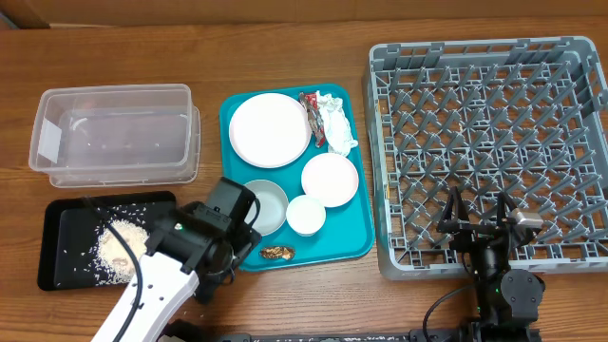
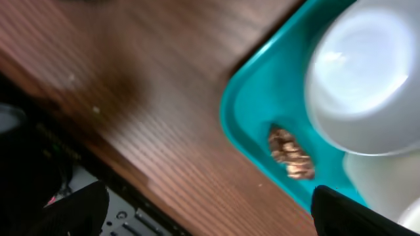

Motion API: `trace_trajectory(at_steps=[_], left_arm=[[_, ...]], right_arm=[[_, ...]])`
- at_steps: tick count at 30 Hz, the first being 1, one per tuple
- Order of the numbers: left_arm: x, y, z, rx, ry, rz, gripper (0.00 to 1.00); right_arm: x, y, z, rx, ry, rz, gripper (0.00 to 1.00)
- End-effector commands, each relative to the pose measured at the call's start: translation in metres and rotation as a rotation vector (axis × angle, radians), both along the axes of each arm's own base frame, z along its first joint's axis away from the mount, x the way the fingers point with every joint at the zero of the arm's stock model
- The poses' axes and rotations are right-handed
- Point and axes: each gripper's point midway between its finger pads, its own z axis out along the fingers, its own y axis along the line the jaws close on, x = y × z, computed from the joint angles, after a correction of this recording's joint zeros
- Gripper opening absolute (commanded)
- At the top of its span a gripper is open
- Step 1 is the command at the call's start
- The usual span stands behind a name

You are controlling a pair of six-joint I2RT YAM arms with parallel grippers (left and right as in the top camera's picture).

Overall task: Sort waste into correct bins and load items into the dishwasher
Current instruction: 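Close the left gripper on the brown food scrap beside the bowl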

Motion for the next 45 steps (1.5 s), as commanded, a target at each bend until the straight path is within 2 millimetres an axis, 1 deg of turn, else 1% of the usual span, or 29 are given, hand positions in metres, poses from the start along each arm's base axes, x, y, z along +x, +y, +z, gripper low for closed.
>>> trace_trajectory(at_steps=[1, 4, 7, 13, 18, 23, 26, 30, 33, 38, 43, 45], left_arm=[[-0.016, -0.01, -0.024, -0.07, 0.077, 0.049, 1.0], [-0.016, -0.016, -0.042, -0.11, 0.074, 0.047, 0.97], [-0.012, -0.023, -0.05, -0.144, 0.055, 0.043, 0.95], [0.0, -0.031, -0.054, -0.182, 0.01, 0.038, 0.94], [0.017, -0.041, -0.059, -0.211, -0.025, 0.033, 0.9], [0.019, -0.056, -0.071, -0.261, 0.034, 0.025, 0.85], [0.02, -0.062, -0.082, -0.263, 0.065, 0.012, 0.85], [0.03, -0.072, -0.091, -0.289, 0.058, -0.029, 0.84], [0.039, -0.076, -0.091, -0.303, 0.022, -0.053, 0.83], [0.046, -0.075, -0.091, -0.291, -0.012, -0.054, 0.81], [0.042, -0.066, -0.094, -0.235, -0.001, -0.053, 0.77], [0.041, -0.067, -0.094, -0.228, -0.004, -0.064, 0.77]], right_arm=[[0.0, 0.0, -0.002, -0.003, -0.004, 0.002, 1.0], [0.0, 0.0, -0.002, -0.003, -0.004, 0.002, 1.0], [0.0, 0.0, -0.002, -0.003, -0.004, 0.002, 1.0], [0.0, 0.0, -0.002, -0.003, -0.004, 0.002, 1.0], [0.0, 0.0, -0.002, -0.003, -0.004, 0.002, 1.0], [0.0, 0.0, -0.002, -0.003, -0.004, 0.002, 1.0], [0.0, 0.0, -0.002, -0.003, -0.004, 0.002, 1.0], [0.0, 0.0, -0.002, -0.003, -0.004, 0.002, 1.0], [0.0, 0.0, -0.002, -0.003, -0.004, 0.002, 1.0], [0.0, 0.0, -0.002, -0.003, -0.004, 0.002, 1.0], [0.0, 0.0, -0.002, -0.003, -0.004, 0.002, 1.0], [0.0, 0.0, -0.002, -0.003, -0.004, 0.002, 1.0]])
